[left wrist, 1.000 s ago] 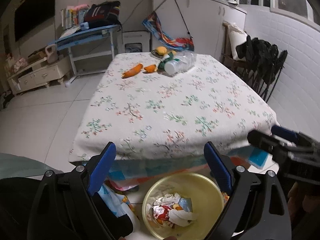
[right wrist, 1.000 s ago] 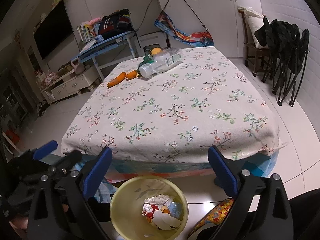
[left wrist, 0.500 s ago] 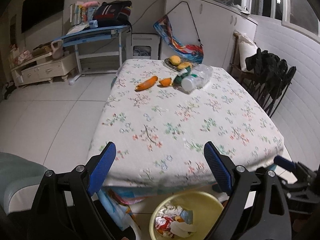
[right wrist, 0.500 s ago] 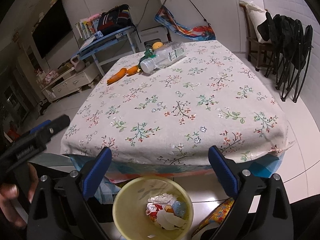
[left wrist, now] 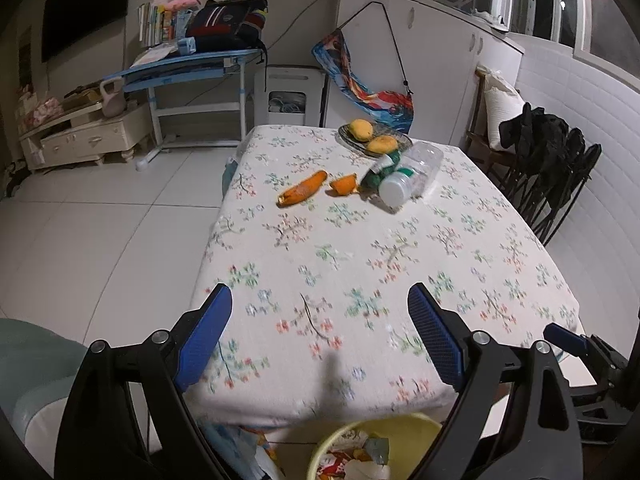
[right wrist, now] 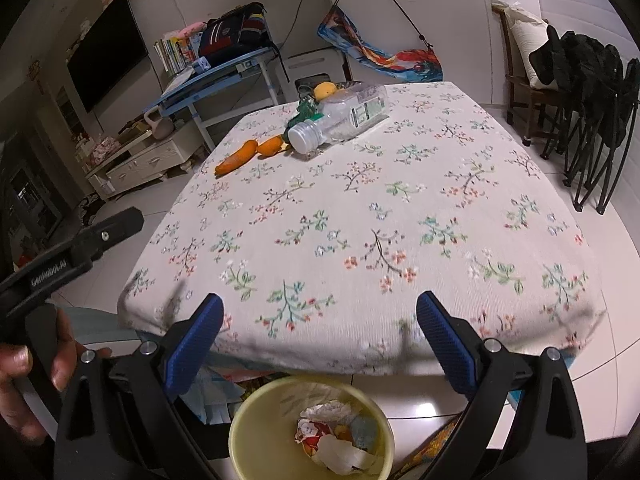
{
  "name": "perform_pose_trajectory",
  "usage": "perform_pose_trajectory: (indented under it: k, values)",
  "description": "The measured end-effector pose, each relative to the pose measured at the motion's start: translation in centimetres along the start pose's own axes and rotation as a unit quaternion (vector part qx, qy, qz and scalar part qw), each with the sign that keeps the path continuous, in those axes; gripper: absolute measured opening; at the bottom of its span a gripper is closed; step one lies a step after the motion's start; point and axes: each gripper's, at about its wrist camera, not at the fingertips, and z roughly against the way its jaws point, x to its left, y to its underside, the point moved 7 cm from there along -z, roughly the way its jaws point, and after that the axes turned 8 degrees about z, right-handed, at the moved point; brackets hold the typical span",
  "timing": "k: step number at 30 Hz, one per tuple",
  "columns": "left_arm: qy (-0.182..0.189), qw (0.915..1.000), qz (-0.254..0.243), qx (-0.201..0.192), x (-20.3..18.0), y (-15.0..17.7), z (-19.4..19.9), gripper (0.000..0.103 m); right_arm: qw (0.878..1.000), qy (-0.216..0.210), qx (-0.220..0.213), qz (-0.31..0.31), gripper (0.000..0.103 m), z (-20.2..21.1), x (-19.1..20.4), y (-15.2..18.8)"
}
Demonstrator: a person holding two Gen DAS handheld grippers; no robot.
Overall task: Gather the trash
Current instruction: 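Raise both tools from the basin back over the table toward the remaining trash, then grasp the clear plastic bottle with the right tool while the left tool grasps the orange peel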
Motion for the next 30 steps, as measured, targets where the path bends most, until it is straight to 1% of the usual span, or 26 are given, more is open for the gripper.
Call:
perform_pose_trajectory:
  k: [4, 8, 18, 22, 26, 28, 30]
  values:
    - [-0.005, 1.0, 0.005, -0.001, 0.5, -2.0, -1.5, 0.086, 1.0, -0.003, 0.002, -0.002, 0.093, -0.9, -0.1, -1.0]
    - [-0.01, 0.9999, -0.006, 0.0, 0.4, -3.7, -3.2, 0.086, 1.0, -0.008, 0.004, -0.004, 0.093, -2.0, -0.1, -2.2]
    - [-0.021, 0.9984, -0.046, 0.023, 0.2, -6.7, -8.4, 0.086, 1.0, -0.007, -0.007, -0.013, 0.093, -5.6, -0.9, -7.8]
    - [-0.018, 0.9978, -0.055, 0.032, -0.1, -7.4, -10.0, 0.086, 0.999, 0.007, -0.015, -0.038, 0.093, -7.3, -2.6, -10.9]
    - [-0.012, 0.9974, -0.057, 0.042, -0.3, -7.9, -11.5, 0.086, 0.996, 0.025, -0.021, -0.079, 0.093, -9.4, -4.8, -14.5]
    - [-0.012, 0.9971, -0.057, 0.049, -0.1, -8.3, -12.3, 0.086, 0.995, 0.041, -0.014, -0.093, 0.093, -10.9, -5.8, -16.2]
    - [-0.012, 0.9972, -0.049, 0.056, 0.1, -8.6, -13.3, 0.086, 0.993, 0.051, 0.004, -0.106, 0.093, -12.6, -6.6, -17.2]
